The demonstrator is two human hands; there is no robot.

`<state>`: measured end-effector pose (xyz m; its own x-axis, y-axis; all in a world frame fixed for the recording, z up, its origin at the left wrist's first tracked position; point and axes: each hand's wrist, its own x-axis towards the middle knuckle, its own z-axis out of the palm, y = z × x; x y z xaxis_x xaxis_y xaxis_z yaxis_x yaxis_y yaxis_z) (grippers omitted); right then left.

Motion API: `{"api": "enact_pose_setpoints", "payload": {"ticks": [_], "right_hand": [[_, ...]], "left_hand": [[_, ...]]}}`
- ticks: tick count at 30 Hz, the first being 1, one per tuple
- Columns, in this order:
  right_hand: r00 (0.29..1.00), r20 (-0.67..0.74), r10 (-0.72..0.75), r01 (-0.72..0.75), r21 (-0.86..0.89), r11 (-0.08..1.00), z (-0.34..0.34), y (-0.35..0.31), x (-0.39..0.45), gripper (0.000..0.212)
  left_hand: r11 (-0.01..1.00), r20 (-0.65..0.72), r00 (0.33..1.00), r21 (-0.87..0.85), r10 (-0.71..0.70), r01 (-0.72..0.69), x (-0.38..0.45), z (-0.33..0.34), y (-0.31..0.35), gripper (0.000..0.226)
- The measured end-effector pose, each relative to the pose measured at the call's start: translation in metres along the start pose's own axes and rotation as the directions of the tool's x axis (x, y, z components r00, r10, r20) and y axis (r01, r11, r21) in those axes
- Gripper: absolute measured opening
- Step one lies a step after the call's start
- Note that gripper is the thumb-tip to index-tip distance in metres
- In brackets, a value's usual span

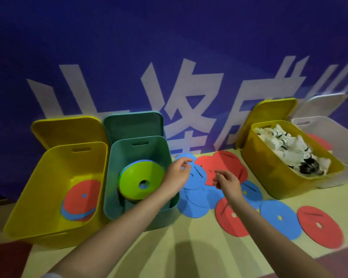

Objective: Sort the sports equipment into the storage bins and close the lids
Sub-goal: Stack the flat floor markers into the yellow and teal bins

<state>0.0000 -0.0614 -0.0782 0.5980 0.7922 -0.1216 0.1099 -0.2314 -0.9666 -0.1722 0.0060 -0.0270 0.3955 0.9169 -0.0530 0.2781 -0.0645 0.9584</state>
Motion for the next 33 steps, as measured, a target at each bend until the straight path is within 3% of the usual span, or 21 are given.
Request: {"api": "enact_pose_setpoints", "payload": {"ticks": [3, 6, 11, 16, 19, 21, 23, 28, 31, 33], "right_hand": [[0.995, -0.005, 0.098, -0.095, -0.277, 0.956, -0.043, 0.053, 0.025, 0.024], [0.983, 0.022, 0.184, -0.144, -0.537, 0.831, -0.071, 0.095, 0.041, 0.039], [0.957, 0.141, 0.254, -0.065, -0.747, 0.661, -0.088, 0.139, 0.057, 0.077], [0.946, 0.192, 0.260, 0.027, -0.850, 0.526, -0.092, 0.166, 0.055, 0.073], [0.925, 0.263, 0.275, 0.053, -0.806, 0.590, -0.098, 0.169, 0.067, 0.042], [0.910, 0.381, 0.166, 0.152, -0.677, 0.721, -0.101, 0.167, 0.078, 0.022], [0.913, 0.402, 0.065, 0.166, -0.512, 0.843, -0.102, 0.158, 0.091, 0.013], [0.973, 0.211, 0.096, -0.024, -0.319, 0.947, -0.097, 0.136, 0.138, 0.019], [0.983, 0.131, 0.130, -0.082, -0.322, 0.943, -0.090, 0.137, 0.155, 0.048], [0.979, 0.125, 0.164, -0.115, -0.325, 0.939, -0.085, 0.143, 0.158, 0.054]], "left_hand": [[0.995, 0.042, 0.998, 0.089, -0.052, 0.048, 0.007, 0.050, -0.016, 0.026], [0.971, 0.047, 0.987, 0.191, -0.156, 0.145, 0.017, 0.087, -0.039, 0.030], [0.880, -0.035, 0.946, 0.358, -0.321, 0.312, 0.043, 0.113, -0.075, 0.038], [0.783, -0.151, 0.879, 0.405, -0.452, 0.472, 0.067, 0.111, -0.101, 0.041], [0.771, -0.185, 0.871, 0.408, -0.456, 0.490, 0.084, 0.110, -0.111, 0.042], [0.762, -0.204, 0.870, 0.422, -0.449, 0.492, 0.099, 0.110, -0.117, 0.042], [0.744, -0.223, 0.868, 0.447, -0.444, 0.496, 0.116, 0.108, -0.122, 0.043], [0.603, -0.262, 0.839, 0.597, -0.478, 0.530, 0.156, 0.097, -0.141, 0.054], [0.510, -0.233, 0.853, 0.717, -0.468, 0.475, 0.173, 0.097, -0.153, 0.071], [0.490, -0.202, 0.864, 0.754, -0.461, 0.437, 0.180, 0.101, -0.158, 0.084]]}}
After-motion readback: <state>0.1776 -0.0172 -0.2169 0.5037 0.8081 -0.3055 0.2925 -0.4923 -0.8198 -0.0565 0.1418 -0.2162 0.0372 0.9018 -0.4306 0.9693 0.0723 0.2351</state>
